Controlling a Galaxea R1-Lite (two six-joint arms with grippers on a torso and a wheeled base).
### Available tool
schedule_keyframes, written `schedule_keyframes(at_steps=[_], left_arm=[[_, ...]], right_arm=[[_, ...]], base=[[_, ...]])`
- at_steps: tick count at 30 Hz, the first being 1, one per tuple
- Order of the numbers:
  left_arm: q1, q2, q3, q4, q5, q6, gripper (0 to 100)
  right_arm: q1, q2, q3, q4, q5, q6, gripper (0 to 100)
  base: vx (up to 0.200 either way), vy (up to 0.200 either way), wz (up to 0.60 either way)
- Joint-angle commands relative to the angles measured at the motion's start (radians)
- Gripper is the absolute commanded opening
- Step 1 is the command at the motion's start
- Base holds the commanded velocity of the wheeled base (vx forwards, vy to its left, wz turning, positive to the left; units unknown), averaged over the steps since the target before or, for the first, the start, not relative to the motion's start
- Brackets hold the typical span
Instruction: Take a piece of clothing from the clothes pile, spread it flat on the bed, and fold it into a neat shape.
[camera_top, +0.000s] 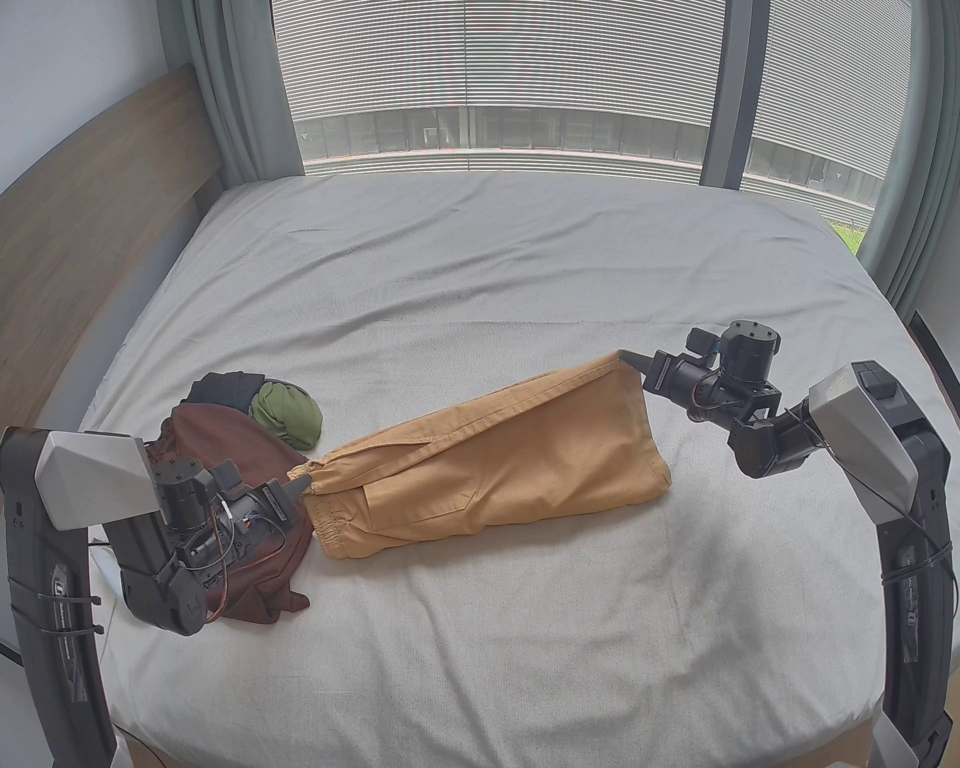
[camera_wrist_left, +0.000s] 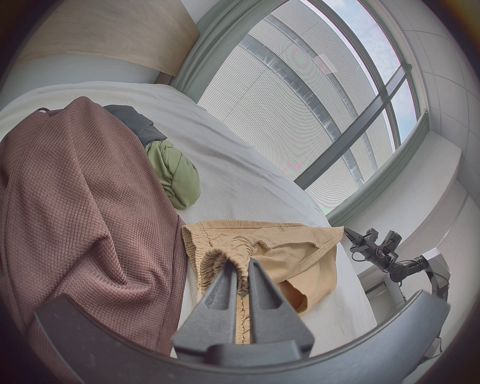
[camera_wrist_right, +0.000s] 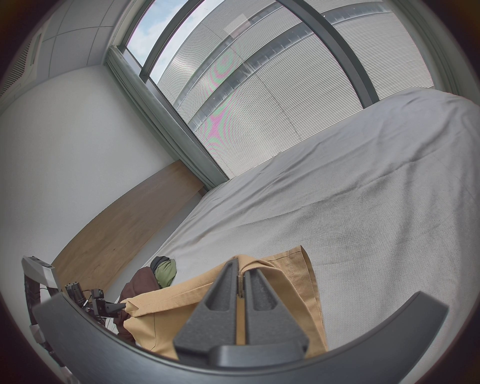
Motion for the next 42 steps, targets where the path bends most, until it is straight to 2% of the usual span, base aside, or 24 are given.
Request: schedule_keyframes(at_steps=[1,15,16,17,18,21,24,25,30,36,41,42], left_arm=[[-0.001,0.014,-0.009,0.000,0.000,0.001,0],[-0.001,0.027,-0.028,0.000,0.000,0.000,0],[-0.001,0.027,-0.028,0.000,0.000,0.000,100],[-0.003,0.027,-0.028,0.000,0.000,0.000,100],[-0.004,0.029,-0.028,0.000,0.000,0.000,100],[0.000,0.032,-0.048,0.000,0.001,-0.002,100],[0.002,0.035,-0.055,0.000,0.003,0.000,100],[0.005,0.035,-0.057,0.000,0.005,0.000,100],[0.008,0.032,-0.055,-0.002,0.015,0.003,100],[0.009,0.015,-0.043,0.000,0.017,0.006,100],[-0.004,-0.054,0.005,0.000,0.006,0.001,100],[-0.004,-0.054,0.005,0.000,0.006,0.001,100]], right_arm=[[-0.001,0.030,-0.025,-0.002,-0.004,0.000,0],[0.000,0.041,-0.046,-0.007,-0.004,0.000,0],[0.000,0.041,-0.048,-0.007,-0.004,0.000,0],[-0.001,0.045,-0.050,-0.007,-0.004,-0.002,0],[-0.001,0.047,-0.050,-0.009,-0.004,-0.002,100],[0.000,0.061,-0.083,-0.010,-0.008,0.000,100],[0.000,0.082,-0.122,-0.025,-0.036,-0.002,100],[0.000,0.091,-0.152,-0.035,-0.065,-0.002,100],[0.000,0.076,-0.135,-0.038,-0.073,-0.002,100],[0.000,-0.067,0.090,-0.062,-0.073,-0.003,100],[0.005,-0.182,0.337,-0.144,-0.065,0.000,100],[0.005,-0.182,0.337,-0.144,-0.065,0.000,100]], base=[[0.000,0.000,0.00],[0.000,0.000,0.00],[0.000,0.000,0.00],[0.000,0.000,0.00],[0.000,0.000,0.00],[0.000,0.000,0.00],[0.000,0.000,0.00],[0.000,0.000,0.00],[0.000,0.000,0.00],[0.000,0.000,0.00],[0.000,0.000,0.00],[0.000,0.000,0.00]])
